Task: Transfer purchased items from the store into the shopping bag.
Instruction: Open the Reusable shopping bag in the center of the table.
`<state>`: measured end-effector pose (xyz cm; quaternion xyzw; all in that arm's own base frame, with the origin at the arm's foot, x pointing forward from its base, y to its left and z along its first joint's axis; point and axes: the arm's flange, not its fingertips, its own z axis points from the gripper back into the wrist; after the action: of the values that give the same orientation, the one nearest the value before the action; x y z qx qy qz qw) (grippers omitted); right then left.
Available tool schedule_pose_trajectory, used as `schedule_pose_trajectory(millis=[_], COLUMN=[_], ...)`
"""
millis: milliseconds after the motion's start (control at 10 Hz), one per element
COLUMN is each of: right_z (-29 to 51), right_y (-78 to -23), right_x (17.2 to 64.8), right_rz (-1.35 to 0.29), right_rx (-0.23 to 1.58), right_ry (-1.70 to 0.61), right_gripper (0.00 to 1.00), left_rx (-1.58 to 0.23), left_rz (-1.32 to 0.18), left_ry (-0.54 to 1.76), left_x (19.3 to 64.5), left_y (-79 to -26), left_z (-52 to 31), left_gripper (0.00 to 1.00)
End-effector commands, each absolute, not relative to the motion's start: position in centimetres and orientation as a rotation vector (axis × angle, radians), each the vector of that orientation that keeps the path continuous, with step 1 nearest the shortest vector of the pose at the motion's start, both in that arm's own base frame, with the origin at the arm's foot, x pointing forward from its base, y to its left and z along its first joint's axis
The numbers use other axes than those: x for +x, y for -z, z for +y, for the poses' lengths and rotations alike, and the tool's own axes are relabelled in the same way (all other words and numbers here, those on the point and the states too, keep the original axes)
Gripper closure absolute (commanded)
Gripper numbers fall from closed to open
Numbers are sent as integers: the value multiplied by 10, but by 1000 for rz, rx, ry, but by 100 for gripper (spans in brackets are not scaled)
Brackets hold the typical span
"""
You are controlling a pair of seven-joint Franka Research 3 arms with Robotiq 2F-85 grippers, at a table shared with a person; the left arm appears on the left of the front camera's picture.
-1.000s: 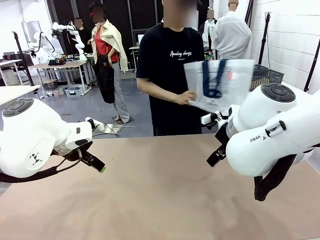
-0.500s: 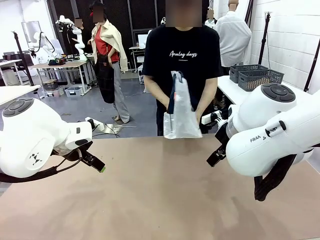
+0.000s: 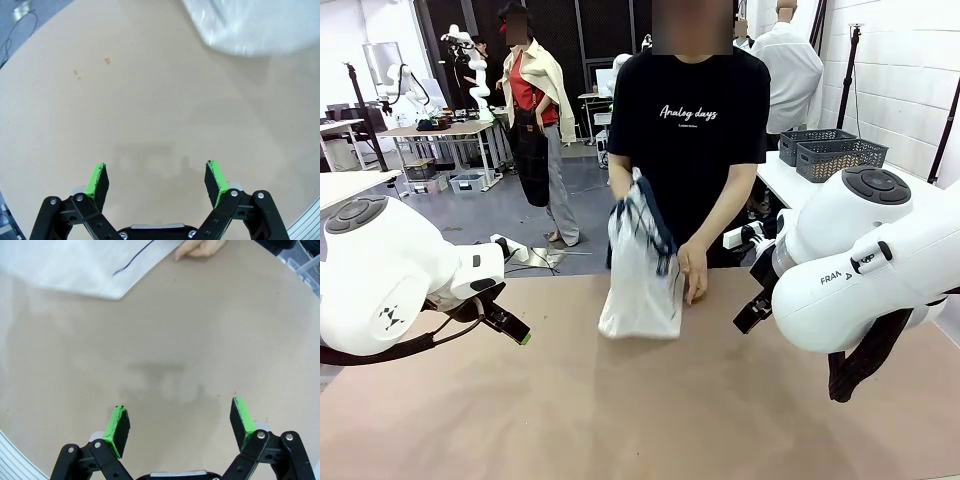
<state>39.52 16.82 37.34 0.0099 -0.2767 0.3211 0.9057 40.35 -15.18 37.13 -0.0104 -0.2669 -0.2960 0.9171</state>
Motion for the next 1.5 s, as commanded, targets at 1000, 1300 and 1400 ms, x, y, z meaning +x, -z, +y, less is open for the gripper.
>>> schedule_pose_trajectory(millis=[1000,1300,1400], right_z=[168,168,168], right_y=[-373,-373,-373], right_x=[395,395,395], right_rz=[-572,-572,-572], right_rx=[21,21,21], right_ry=[-663,-663,-663], right_gripper=[0,0,0], left_rx=[-21,-21,-21], left_rz=[-549,-549,-549], left_ry=[607,607,607], left_x=[404,404,404], left_y=[-371,-371,-371], left_z=[-151,-151,-151], left_gripper=[0,0,0])
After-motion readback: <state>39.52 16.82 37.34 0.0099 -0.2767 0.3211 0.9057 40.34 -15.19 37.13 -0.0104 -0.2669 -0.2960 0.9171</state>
